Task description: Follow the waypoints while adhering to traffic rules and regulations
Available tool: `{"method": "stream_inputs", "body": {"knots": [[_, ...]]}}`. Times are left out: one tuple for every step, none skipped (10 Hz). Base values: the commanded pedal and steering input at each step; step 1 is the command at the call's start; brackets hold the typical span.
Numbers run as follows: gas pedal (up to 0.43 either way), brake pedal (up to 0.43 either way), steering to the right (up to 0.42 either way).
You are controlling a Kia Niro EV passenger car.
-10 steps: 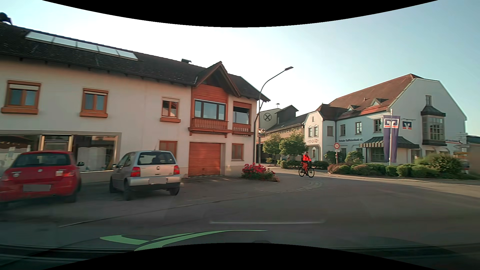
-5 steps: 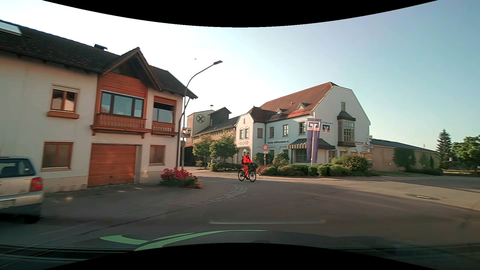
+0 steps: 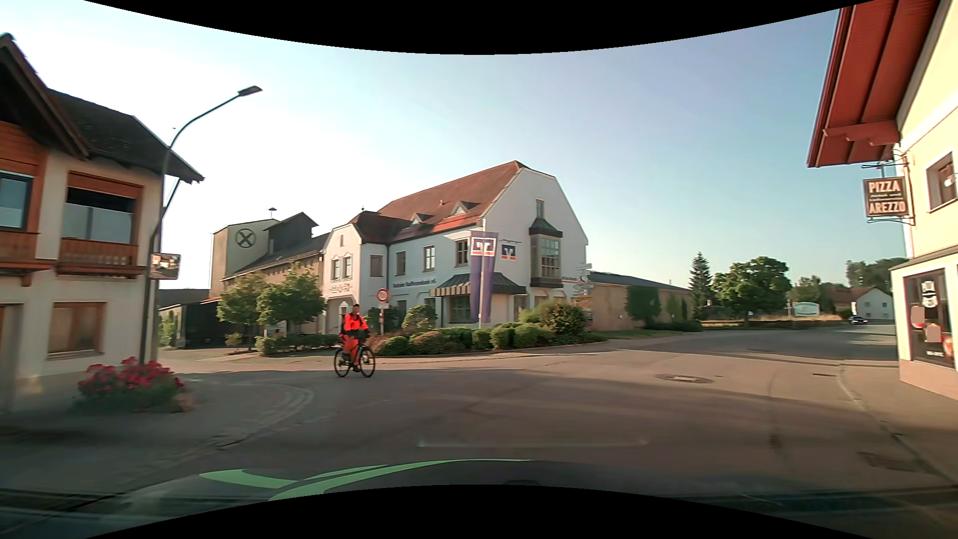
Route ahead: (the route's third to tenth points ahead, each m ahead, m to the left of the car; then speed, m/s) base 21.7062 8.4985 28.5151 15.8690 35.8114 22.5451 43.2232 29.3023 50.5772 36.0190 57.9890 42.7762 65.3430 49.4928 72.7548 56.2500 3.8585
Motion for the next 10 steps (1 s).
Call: {"method": "stream_inputs", "body": {"knots": [[0.138, 0.0, 0.611], [0.118, 0.0, 0.588], [0.079, 0.0, 0.544], [0.047, 0.0, 0.485], [0.0, 0.0, 0.43], [0.0, 0.0, 0.388], [0.0, 0.0, 0.343], [0.0, 0.0, 0.293], [0.0, 0.0, 0.254], [0.0, 0.0, 0.197]]}}
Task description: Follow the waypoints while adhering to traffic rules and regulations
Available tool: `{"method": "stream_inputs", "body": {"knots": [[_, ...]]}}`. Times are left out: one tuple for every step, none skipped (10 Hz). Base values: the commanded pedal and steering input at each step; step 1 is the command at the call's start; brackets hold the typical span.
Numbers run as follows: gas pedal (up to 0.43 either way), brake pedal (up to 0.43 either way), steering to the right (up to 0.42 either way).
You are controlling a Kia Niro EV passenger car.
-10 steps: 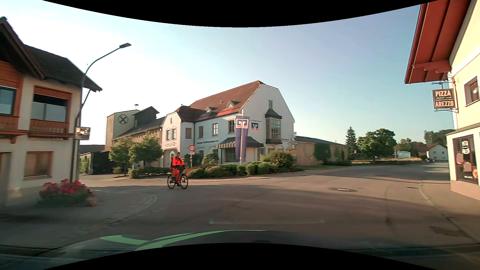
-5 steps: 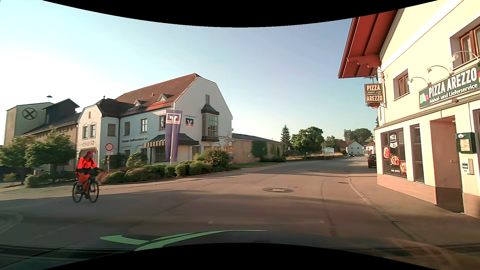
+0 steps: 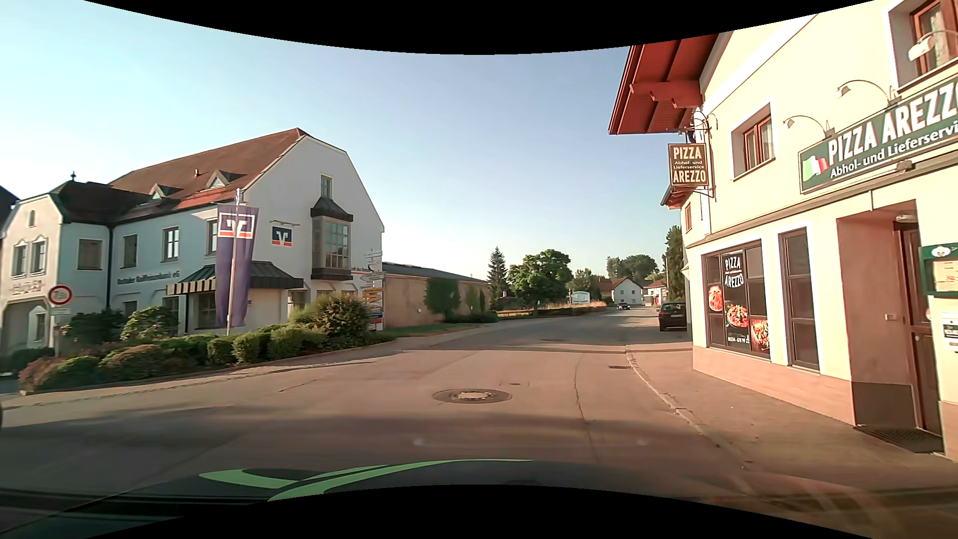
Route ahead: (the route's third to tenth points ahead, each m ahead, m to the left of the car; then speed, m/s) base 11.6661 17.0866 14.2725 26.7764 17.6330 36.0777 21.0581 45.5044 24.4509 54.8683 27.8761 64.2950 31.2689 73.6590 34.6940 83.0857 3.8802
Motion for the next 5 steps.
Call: {"method": "stream_inputs", "body": {"knots": [[0.0, 0.0, 0.144], [0.028, 0.0, 0.092], [0.067, 0.0, 0.055], [0.087, 0.0, 0.015], [0.118, 0.0, -0.018]]}}
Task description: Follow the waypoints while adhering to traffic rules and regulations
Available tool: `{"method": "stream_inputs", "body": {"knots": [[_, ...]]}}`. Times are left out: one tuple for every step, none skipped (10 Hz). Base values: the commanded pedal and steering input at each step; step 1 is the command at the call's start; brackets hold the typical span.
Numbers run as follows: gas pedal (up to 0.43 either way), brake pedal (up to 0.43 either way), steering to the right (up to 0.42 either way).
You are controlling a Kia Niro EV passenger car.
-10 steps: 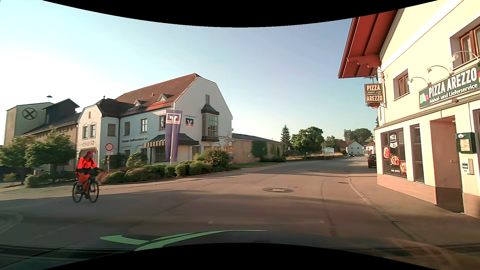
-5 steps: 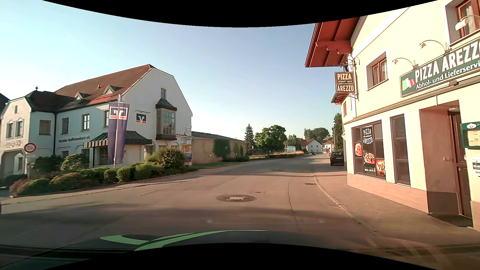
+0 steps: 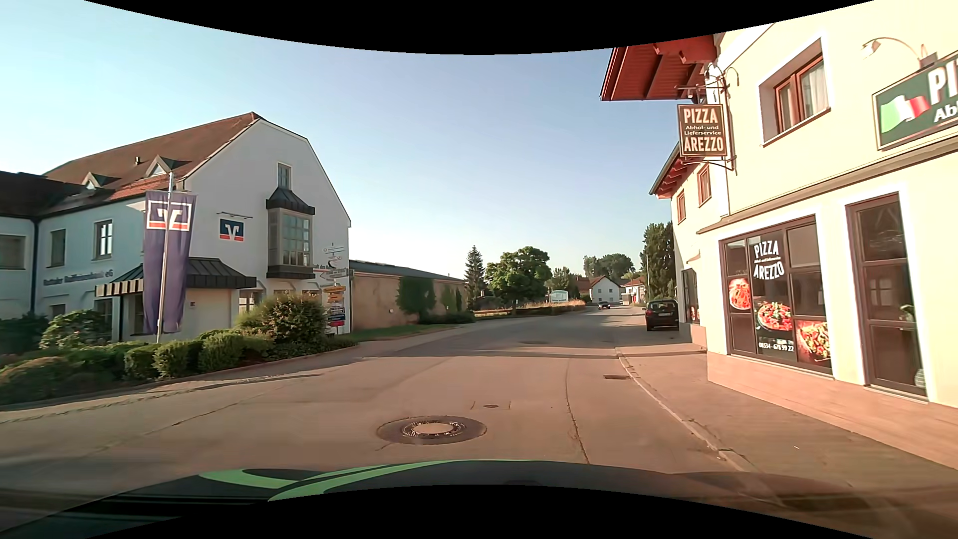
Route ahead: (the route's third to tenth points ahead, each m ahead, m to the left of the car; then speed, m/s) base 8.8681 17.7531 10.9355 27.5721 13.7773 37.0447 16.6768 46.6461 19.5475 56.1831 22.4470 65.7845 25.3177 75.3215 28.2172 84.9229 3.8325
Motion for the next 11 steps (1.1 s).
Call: {"method": "stream_inputs", "body": {"knots": [[0.13, 0.0, -0.048], [0.13, 0.0, -0.093], [0.13, 0.0, -0.141], [0.13, 0.0, -0.207], [0.13, 0.0, -0.264], [0.13, 0.0, -0.341], [0.13, 0.0, -0.408], [0.11, 0.0, -0.474], [0.11, 0.0, -0.521], [0.098, 0.0, -0.579], [0.098, 0.0, -0.632]]}}
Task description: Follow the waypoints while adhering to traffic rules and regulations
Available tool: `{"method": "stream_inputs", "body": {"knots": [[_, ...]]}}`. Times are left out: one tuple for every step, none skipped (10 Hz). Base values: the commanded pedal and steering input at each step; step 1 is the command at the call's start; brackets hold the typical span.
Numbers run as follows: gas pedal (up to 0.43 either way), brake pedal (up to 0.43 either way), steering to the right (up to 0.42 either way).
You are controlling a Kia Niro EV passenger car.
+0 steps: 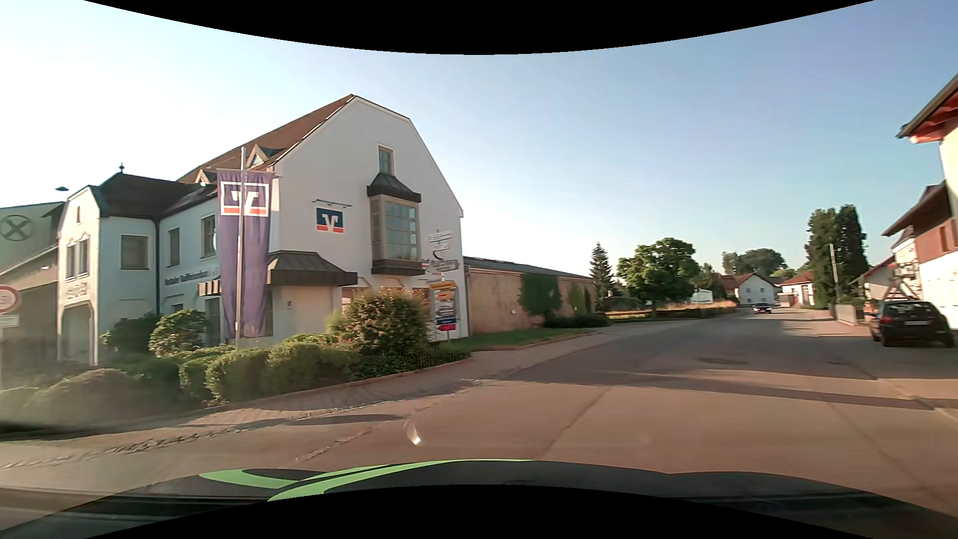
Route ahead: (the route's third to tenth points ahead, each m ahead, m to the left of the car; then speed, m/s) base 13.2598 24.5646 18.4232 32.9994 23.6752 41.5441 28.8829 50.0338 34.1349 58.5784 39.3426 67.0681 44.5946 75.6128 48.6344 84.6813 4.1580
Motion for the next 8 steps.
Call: {"method": "stream_inputs", "body": {"knots": [[0.098, 0.0, -0.669], [0.098, 0.0, -0.714], [0.098, 0.0, -0.746], [0.11, 0.0, -0.774], [0.118, 0.0, -0.787], [0.13, 0.0, -0.795], [0.138, 0.0, -0.796], [0.15, 0.0, -0.795]]}}
